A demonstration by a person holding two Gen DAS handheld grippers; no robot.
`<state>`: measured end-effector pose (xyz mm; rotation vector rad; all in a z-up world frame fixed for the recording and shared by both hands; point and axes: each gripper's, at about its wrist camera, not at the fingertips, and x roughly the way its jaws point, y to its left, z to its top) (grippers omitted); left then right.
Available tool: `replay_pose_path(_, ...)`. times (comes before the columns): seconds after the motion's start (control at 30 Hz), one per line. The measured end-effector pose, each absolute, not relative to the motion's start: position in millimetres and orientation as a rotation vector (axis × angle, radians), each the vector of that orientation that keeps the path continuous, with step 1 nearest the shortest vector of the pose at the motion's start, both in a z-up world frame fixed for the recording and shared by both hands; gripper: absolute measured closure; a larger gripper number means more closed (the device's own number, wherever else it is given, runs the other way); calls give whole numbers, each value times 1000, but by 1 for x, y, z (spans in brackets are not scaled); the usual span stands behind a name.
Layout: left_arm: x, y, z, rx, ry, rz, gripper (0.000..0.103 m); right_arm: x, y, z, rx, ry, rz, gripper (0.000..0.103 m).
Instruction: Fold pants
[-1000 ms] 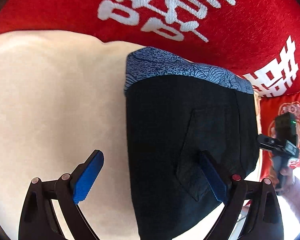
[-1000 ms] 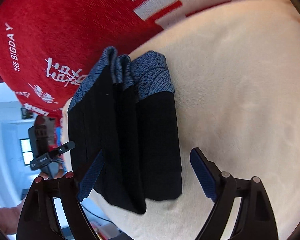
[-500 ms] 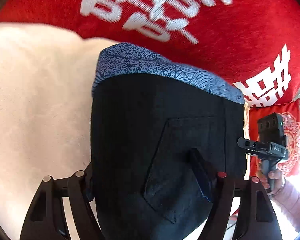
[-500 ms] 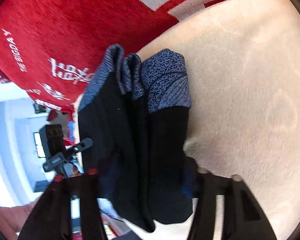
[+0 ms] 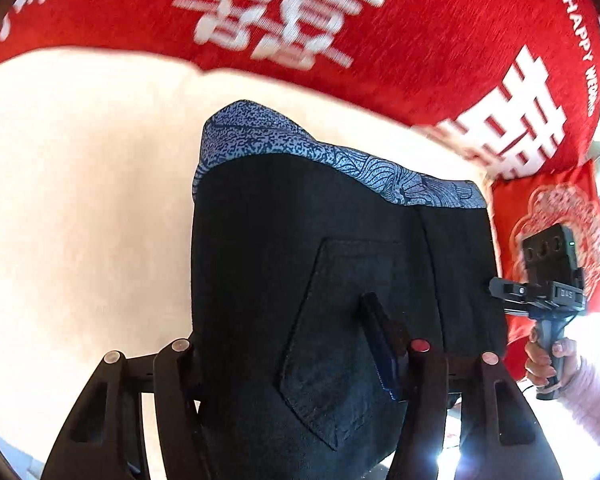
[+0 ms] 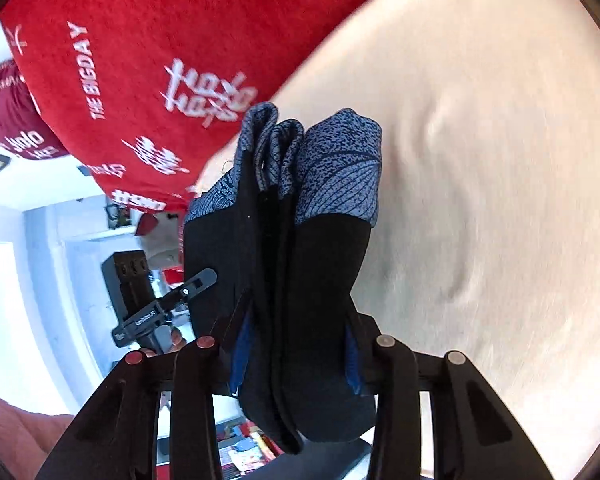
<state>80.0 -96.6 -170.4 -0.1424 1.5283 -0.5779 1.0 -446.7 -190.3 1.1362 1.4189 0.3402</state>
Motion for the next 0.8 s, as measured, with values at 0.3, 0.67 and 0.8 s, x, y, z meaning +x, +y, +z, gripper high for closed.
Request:
replay_pose_path(0.3,61,-88,-192,-7,1514,-398,3,-33,-441,-200,1006,1510,45,27)
replay_pose_path(0.67,13,-122,-161,211,1425,-301,2,-15,-386,-127,632,1463,-25,54)
replay_pose_path(0.8,8,-128,-182,273,1411,-272,0,-17,-362,-162,475,1576,-112,32)
